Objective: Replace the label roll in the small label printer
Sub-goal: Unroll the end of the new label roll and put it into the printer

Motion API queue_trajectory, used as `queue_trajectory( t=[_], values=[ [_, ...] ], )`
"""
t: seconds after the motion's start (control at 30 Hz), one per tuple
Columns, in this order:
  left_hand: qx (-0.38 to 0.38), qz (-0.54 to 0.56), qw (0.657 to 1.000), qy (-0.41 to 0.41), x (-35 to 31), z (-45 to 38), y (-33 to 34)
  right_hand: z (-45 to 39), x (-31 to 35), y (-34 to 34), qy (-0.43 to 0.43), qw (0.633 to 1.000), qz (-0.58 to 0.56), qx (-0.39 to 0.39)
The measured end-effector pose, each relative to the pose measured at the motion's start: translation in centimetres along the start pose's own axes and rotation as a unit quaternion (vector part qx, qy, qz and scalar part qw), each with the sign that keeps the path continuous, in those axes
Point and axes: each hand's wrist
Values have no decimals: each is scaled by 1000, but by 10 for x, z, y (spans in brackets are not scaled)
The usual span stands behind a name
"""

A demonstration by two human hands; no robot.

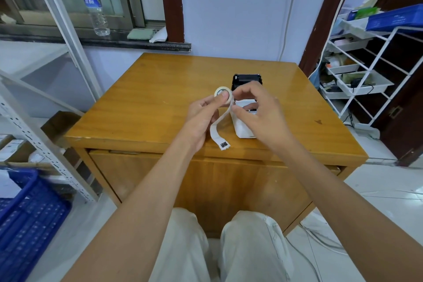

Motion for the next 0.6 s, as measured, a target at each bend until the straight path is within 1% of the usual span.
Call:
queue_trajectory(
  t=[0.1, 0.27, 0.33, 0.5, 0.53, 0.6],
  values=[
    [27, 21, 999, -8, -2, 5, 0, -4, -1, 4, 9, 1000, -1, 0],
    [36, -2, 999, 4, -3, 5, 3, -6, -6, 16, -63, 993, 85, -51],
    [52, -4, 999, 3, -3, 6, 0, -6, -5, 18, -81, 990, 96, -57],
    [131, -43, 991, 4, -4, 16, -5, 10, 2, 1, -113, 985, 124, -32],
    [159, -46, 986, -7, -6, 19, -7, 14, 3, -6, -116, 984, 132, -17],
    [205, -58, 976, -39, -16, 31, -10, 22, 6, -23, -120, 982, 143, 36]
  ],
)
Point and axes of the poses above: each hand's wrist, its own z-axis away from the middle knuckle, its own y-axis out of the palm, x = y × z, and after that the axes turned 5 degrees about -y, right-handed
